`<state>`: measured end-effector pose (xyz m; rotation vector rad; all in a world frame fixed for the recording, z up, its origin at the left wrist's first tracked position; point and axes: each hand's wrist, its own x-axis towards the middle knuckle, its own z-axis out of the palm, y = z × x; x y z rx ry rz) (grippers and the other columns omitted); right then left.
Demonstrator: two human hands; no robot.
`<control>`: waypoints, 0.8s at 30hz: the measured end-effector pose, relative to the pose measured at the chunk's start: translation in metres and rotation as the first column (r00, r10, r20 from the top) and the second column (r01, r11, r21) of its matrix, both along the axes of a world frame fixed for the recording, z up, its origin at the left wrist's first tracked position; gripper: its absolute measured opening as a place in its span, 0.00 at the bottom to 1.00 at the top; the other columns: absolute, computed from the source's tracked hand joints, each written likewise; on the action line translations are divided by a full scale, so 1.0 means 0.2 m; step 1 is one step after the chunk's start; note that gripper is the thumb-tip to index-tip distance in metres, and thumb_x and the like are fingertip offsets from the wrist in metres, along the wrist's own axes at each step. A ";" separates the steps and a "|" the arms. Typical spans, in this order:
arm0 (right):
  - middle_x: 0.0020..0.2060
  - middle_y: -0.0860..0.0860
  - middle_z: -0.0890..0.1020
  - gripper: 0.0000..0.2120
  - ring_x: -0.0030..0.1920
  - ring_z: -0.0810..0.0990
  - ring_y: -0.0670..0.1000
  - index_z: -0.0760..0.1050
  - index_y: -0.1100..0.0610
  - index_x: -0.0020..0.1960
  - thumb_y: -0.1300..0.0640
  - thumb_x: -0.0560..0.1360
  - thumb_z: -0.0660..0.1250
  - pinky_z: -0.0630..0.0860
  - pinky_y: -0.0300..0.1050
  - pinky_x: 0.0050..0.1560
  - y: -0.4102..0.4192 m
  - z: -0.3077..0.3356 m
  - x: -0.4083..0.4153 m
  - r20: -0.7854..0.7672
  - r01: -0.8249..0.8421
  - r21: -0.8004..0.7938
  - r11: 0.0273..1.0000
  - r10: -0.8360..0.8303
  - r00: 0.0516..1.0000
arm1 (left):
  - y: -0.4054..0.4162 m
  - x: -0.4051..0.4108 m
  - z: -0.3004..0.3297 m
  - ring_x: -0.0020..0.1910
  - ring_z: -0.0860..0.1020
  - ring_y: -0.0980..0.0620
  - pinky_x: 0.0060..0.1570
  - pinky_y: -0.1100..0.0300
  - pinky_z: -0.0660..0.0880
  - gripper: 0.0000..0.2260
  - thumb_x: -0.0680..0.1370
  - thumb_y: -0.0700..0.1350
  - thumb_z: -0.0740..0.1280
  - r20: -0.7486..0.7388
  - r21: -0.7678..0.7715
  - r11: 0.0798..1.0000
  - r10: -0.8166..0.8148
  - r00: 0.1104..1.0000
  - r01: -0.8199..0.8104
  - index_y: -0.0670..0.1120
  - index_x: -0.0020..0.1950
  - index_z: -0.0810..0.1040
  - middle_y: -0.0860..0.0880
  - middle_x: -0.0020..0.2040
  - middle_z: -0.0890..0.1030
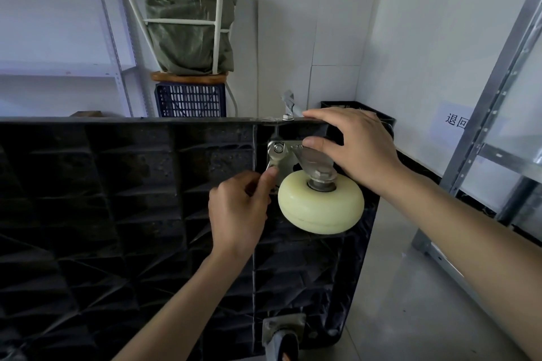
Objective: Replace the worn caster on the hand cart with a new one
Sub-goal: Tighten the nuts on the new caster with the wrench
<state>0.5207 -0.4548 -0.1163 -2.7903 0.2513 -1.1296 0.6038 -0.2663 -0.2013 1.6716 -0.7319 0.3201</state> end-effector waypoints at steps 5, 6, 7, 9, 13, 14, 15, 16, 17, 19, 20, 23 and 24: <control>0.65 0.41 0.80 0.24 0.67 0.76 0.47 0.76 0.42 0.69 0.38 0.75 0.69 0.63 0.42 0.67 0.00 0.01 0.00 0.010 -0.003 0.003 1.000 0.003 1.000 | 0.02 0.03 -0.01 0.23 0.72 0.57 0.27 0.58 0.67 0.23 0.81 0.61 0.63 0.080 0.101 0.995 0.008 0.997 -0.016 0.54 0.27 0.71 0.55 0.23 0.74; 0.65 0.41 0.80 0.24 0.67 0.76 0.48 0.76 0.42 0.69 0.38 0.75 0.69 0.64 0.44 0.67 0.00 0.01 0.00 0.009 -0.004 0.000 1.000 0.004 1.000 | 0.02 0.04 0.00 0.23 0.73 0.57 0.27 0.57 0.69 0.24 0.81 0.61 0.62 0.088 0.124 0.992 0.002 0.996 -0.013 0.54 0.27 0.70 0.55 0.23 0.76; 0.65 0.41 0.81 0.24 0.67 0.76 0.48 0.77 0.42 0.69 0.37 0.75 0.69 0.64 0.45 0.68 0.00 0.01 0.00 0.007 -0.004 -0.002 1.000 0.004 1.000 | 0.01 0.04 0.00 0.24 0.73 0.57 0.28 0.56 0.69 0.24 0.82 0.61 0.61 0.091 0.144 0.990 -0.005 0.996 -0.009 0.54 0.27 0.70 0.56 0.24 0.76; 0.65 0.41 0.81 0.24 0.67 0.76 0.48 0.76 0.42 0.69 0.37 0.75 0.69 0.64 0.45 0.68 0.00 0.01 0.00 0.004 -0.003 0.000 1.000 0.003 1.000 | 0.01 0.05 0.00 0.26 0.73 0.53 0.28 0.53 0.69 0.25 0.82 0.62 0.59 0.072 0.168 0.985 -0.040 0.997 0.027 0.52 0.28 0.69 0.55 0.25 0.75; 0.65 0.40 0.80 0.24 0.67 0.75 0.47 0.76 0.41 0.69 0.36 0.75 0.68 0.64 0.46 0.69 0.00 0.01 0.00 -0.003 0.001 0.002 1.000 -0.001 1.000 | 0.02 0.06 0.01 0.27 0.75 0.49 0.31 0.45 0.74 0.26 0.82 0.62 0.57 0.079 0.215 0.973 -0.101 0.992 0.082 0.50 0.29 0.71 0.51 0.25 0.76; 0.65 0.40 0.80 0.24 0.67 0.75 0.48 0.76 0.41 0.69 0.36 0.75 0.68 0.65 0.47 0.69 0.00 0.01 0.00 -0.003 0.000 0.001 1.000 0.000 1.000 | 0.03 0.06 0.02 0.26 0.75 0.49 0.31 0.45 0.75 0.26 0.82 0.63 0.57 0.091 0.223 0.971 -0.110 0.990 0.087 0.49 0.29 0.71 0.51 0.25 0.76; 0.65 0.40 0.80 0.23 0.67 0.75 0.48 0.76 0.41 0.69 0.36 0.76 0.68 0.65 0.47 0.69 0.00 0.01 0.00 -0.005 -0.001 0.001 1.000 0.001 1.000 | 0.04 0.07 0.03 0.27 0.75 0.48 0.31 0.45 0.75 0.26 0.82 0.63 0.57 0.108 0.235 0.968 -0.113 0.988 0.085 0.49 0.29 0.71 0.50 0.25 0.76; 0.65 0.40 0.80 0.23 0.67 0.76 0.48 0.76 0.40 0.69 0.36 0.76 0.68 0.65 0.47 0.69 0.00 0.01 0.00 -0.006 -0.001 0.001 1.000 0.001 1.000 | 0.05 0.08 0.04 0.27 0.75 0.46 0.31 0.44 0.75 0.27 0.81 0.63 0.57 0.133 0.254 0.964 -0.113 0.985 0.076 0.48 0.30 0.71 0.49 0.25 0.75; 0.65 0.40 0.80 0.23 0.67 0.76 0.48 0.76 0.40 0.69 0.36 0.75 0.68 0.66 0.48 0.69 0.00 0.01 0.00 -0.008 0.000 0.001 1.000 0.000 1.000 | 0.06 0.10 0.05 0.27 0.75 0.45 0.31 0.44 0.75 0.27 0.81 0.64 0.56 0.163 0.277 0.959 -0.112 0.980 0.064 0.47 0.30 0.71 0.48 0.25 0.75; 0.65 0.40 0.80 0.24 0.67 0.76 0.48 0.76 0.40 0.69 0.35 0.75 0.67 0.68 0.49 0.69 0.00 0.02 -0.01 -0.011 0.000 0.002 1.000 0.000 1.000 | 0.09 0.13 0.08 0.28 0.76 0.44 0.31 0.44 0.76 0.29 0.80 0.67 0.54 0.217 0.338 0.940 -0.124 0.968 0.045 0.46 0.31 0.72 0.48 0.26 0.76; 0.65 0.40 0.80 0.24 0.67 0.76 0.48 0.76 0.40 0.69 0.35 0.75 0.67 0.68 0.50 0.69 0.00 0.02 -0.01 -0.011 -0.001 0.002 1.000 0.001 1.000 | 0.10 0.15 0.10 0.29 0.76 0.44 0.32 0.46 0.76 0.30 0.78 0.68 0.52 0.237 0.374 0.927 -0.133 0.962 0.036 0.45 0.32 0.72 0.48 0.26 0.76; 0.65 0.40 0.80 0.23 0.67 0.76 0.47 0.76 0.41 0.69 0.36 0.76 0.67 0.67 0.50 0.70 0.01 0.02 -0.01 -0.008 -0.003 -0.005 1.000 0.003 1.000 | 0.13 0.18 0.16 0.29 0.77 0.47 0.33 0.50 0.77 0.30 0.77 0.69 0.50 0.287 0.463 0.887 -0.138 0.948 -0.010 0.45 0.33 0.73 0.50 0.27 0.78; 0.65 0.40 0.80 0.23 0.67 0.76 0.47 0.76 0.41 0.69 0.36 0.76 0.67 0.67 0.50 0.70 0.01 0.02 -0.01 -0.006 -0.002 -0.008 1.000 0.002 1.000 | 0.14 0.19 0.18 0.29 0.77 0.49 0.33 0.51 0.77 0.30 0.77 0.68 0.51 0.303 0.477 0.878 -0.137 0.943 -0.025 0.46 0.32 0.73 0.51 0.27 0.77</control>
